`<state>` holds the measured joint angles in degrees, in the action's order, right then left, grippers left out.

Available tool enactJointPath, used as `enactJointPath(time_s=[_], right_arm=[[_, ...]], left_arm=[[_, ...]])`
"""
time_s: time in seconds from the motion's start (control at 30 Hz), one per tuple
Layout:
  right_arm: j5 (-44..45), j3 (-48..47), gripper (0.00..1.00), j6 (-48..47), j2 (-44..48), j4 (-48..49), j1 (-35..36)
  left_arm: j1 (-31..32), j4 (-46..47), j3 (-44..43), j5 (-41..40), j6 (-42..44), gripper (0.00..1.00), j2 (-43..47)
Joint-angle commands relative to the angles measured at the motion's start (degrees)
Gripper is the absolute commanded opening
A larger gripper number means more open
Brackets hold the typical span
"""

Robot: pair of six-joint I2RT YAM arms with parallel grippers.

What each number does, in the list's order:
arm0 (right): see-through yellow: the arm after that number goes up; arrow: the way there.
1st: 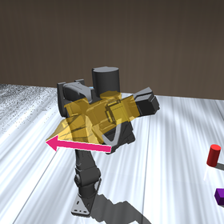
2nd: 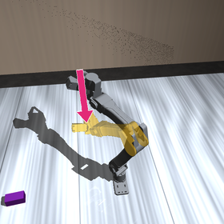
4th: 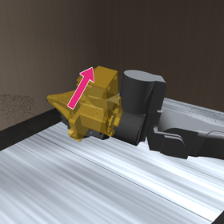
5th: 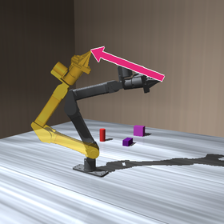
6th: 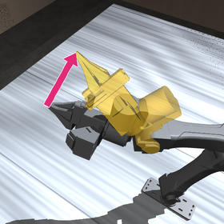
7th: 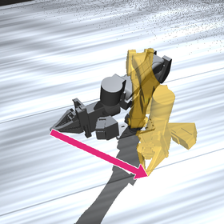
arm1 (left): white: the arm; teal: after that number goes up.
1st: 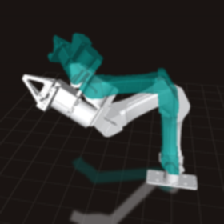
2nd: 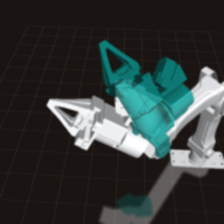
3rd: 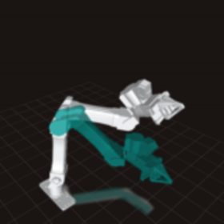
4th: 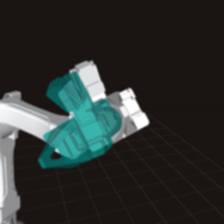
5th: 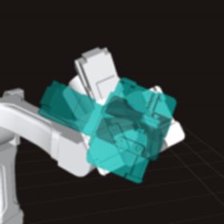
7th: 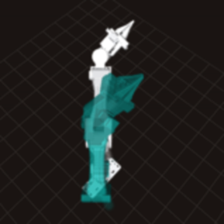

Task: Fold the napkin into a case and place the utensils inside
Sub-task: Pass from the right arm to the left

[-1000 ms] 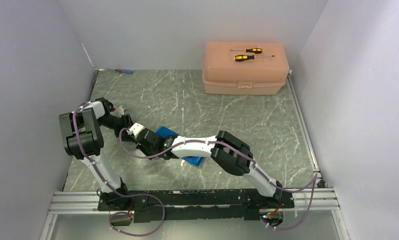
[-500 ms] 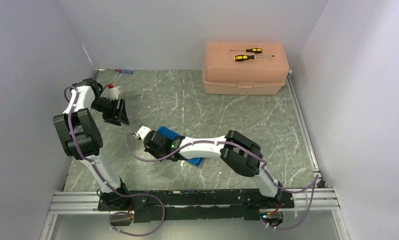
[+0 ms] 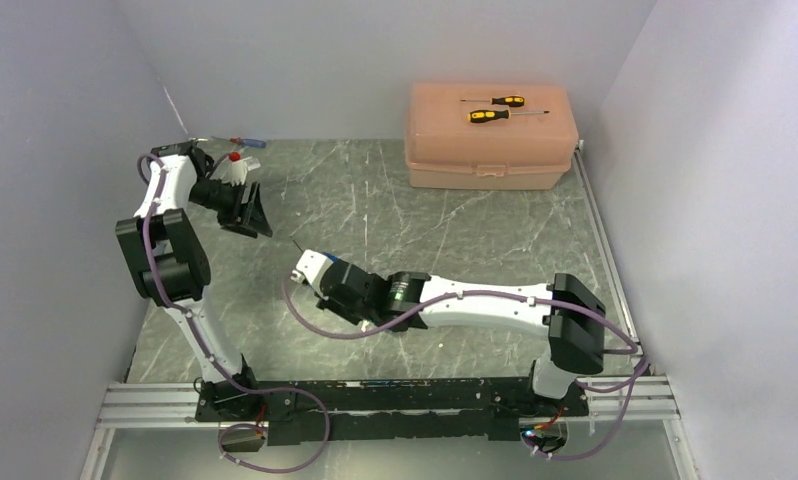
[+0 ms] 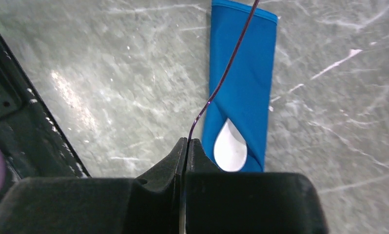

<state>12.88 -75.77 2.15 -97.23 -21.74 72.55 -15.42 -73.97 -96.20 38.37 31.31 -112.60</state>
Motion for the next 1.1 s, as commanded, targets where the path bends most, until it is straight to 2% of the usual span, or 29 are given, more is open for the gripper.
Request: enactJointPath(time_s=[0.0,0.1,0.2,0.3,0.33,0.37,0.47,0.63,0.67,0.73,0.83,0.9,0.97,1.0,1.07], right_arm=[[12.7,-0.8,0.0,-7.8,0.5,-6.6,4.3],[20.3,-3.4,0.0,-10.9,-2.1,-8.2,5.4],[25.2,-4.5,0.0,-13.9,-3.1,-8.0,5.8],[27.5,-4.6,0.0,-15.7,-2.0,-6.8,5.9],[28.0,-4.4,0.0,-16.2,-1.0,-6.2,6.1],[28.1,-4.3,0.0,-16.6,-0.5,-5.8,6.0],[27.0,-4.3,0.0,-16.7,1.9,-5.7,6.0],[23.7,-4.3,0.0,-16.6,4.2,-6.9,6.1],[23.2,-4.4,0.0,-16.9,4.5,-7.0,6.2],[21.9,-4.9,0.0,-17.3,4.9,-7.2,6.1],[19.3,-6.4,0.0,-18.1,5.3,-7.8,6.1],[18.3,-7.5,0.0,-18.9,5.4,-8.6,6.2],[16.9,-8.7,0.0,-19.4,5.8,-9.8,6.0],[16.2,-9.2,0.0,-19.5,6.1,-10.2,6.0],[15.1,-10.0,0.0,-19.5,6.6,-10.3,6.0]], left_arm=[[1.9,-11.6,-7.5,13.9,-1.3,0.67,-0.8],[3.9,-15.0,-11.0,15.7,-0.5,0.68,1.4],[4.8,-16.9,-12.1,14.5,4.2,0.71,4.7],[4.9,-18.6,-12.1,11.8,13.2,0.75,7.4],[4.9,-18.7,-11.8,10.8,16.6,0.81,8.4],[4.9,-17.4,-10.4,9.7,19.4,0.93,9.9],[4.9,-4.2,-1.6,5.5,25.9,0.95,18.3],[6.2,27.2,19.7,2.1,42.0,0.95,36.0],[6.1,30.3,22.9,2.6,48.6,0.95,39.1],[6.2,33.7,24.4,5.0,50.4,0.95,40.5],[6.2,31.1,22.4,9.0,58.4,0.95,40.6],[6.2,34.5,25.3,12.3,63.8,0.95,43.4],[6.4,38.1,27.1,15.5,65.3,0.95,45.6],[6.5,35.8,25.9,16.4,67.5,0.95,45.6],[6.5,24.9,22.5,17.5,75.6,0.95,44.7]])
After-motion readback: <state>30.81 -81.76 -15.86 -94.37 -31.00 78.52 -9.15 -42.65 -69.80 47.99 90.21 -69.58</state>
